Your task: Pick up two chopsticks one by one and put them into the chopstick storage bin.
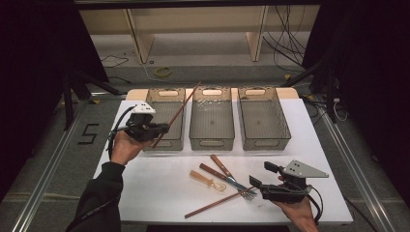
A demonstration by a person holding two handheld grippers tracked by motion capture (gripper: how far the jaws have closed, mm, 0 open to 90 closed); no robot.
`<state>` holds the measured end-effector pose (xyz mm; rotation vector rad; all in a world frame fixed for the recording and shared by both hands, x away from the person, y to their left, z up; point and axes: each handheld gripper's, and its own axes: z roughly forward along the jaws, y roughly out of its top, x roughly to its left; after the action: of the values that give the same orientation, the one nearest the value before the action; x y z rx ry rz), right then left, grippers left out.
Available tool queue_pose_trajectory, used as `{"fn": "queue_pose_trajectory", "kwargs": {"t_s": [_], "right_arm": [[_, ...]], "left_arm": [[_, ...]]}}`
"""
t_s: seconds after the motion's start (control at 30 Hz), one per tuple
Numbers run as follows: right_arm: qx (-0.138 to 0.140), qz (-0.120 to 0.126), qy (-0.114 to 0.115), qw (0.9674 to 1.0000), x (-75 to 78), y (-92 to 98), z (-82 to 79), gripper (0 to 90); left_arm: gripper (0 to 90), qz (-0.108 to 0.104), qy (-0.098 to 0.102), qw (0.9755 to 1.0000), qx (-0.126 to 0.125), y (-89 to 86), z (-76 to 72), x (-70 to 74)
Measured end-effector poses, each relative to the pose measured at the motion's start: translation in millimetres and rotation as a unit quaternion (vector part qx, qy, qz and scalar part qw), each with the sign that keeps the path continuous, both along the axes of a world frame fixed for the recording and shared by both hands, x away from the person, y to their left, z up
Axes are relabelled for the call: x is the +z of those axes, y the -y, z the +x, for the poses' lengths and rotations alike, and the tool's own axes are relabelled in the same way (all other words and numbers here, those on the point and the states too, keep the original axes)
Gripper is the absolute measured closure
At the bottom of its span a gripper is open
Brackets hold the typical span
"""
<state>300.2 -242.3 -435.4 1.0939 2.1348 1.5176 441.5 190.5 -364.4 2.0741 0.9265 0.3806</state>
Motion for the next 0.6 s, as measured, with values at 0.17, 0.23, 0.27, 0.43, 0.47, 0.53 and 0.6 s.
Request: {"fn": "queue_pose_trajectory", "kwargs": {"t_s": [0.17, 0.23, 0.27, 0.43, 0.47, 0.53, 0.6], "right_arm": [[0.0, 0.002, 0.0, 1.0, -0.2, 0.2, 0.2, 22.5], [0.0, 0.003, 0.0, 1.0, -0.2, 0.2, 0.2, 22.5], [0.0, 0.003, -0.001, 1.0, -0.3, 0.2, 0.1, 22.5], [0.0, 0.002, -0.003, 1.0, -0.6, 0.1, 0.3, 22.5], [0.0, 0.002, -0.003, 1.0, -0.6, 0.1, 0.3, 22.5], [0.001, 0.002, -0.004, 1.0, -0.7, 0.0, 0.2, 22.5], [0.001, 0.003, -0.005, 1.0, -1.2, -0.1, 0.4, 22.5]], "left_arm": [[83.6, -0.001, 0.001, 0.9998, 0.022, -10.3, 14.7, -0.2], [83.6, 0.001, 0.001, 0.9996, 0.029, -14.8, 20.8, 1.0], [83.6, 0.003, 0.001, 0.9995, 0.032, -15.9, 22.7, 1.2], [83.6, 0.009, -0.001, 0.9988, 0.048, -20.9, 36.8, -3.7], [83.6, 0.009, -0.004, 0.9986, 0.053, -22.0, 39.3, -5.2], [83.5, 0.014, -0.007, 0.9982, 0.058, -23.9, 43.4, -7.9], [83.6, 0.02, -0.008, 0.9978, 0.063, -25.1, 46.5, -10.0]]}}
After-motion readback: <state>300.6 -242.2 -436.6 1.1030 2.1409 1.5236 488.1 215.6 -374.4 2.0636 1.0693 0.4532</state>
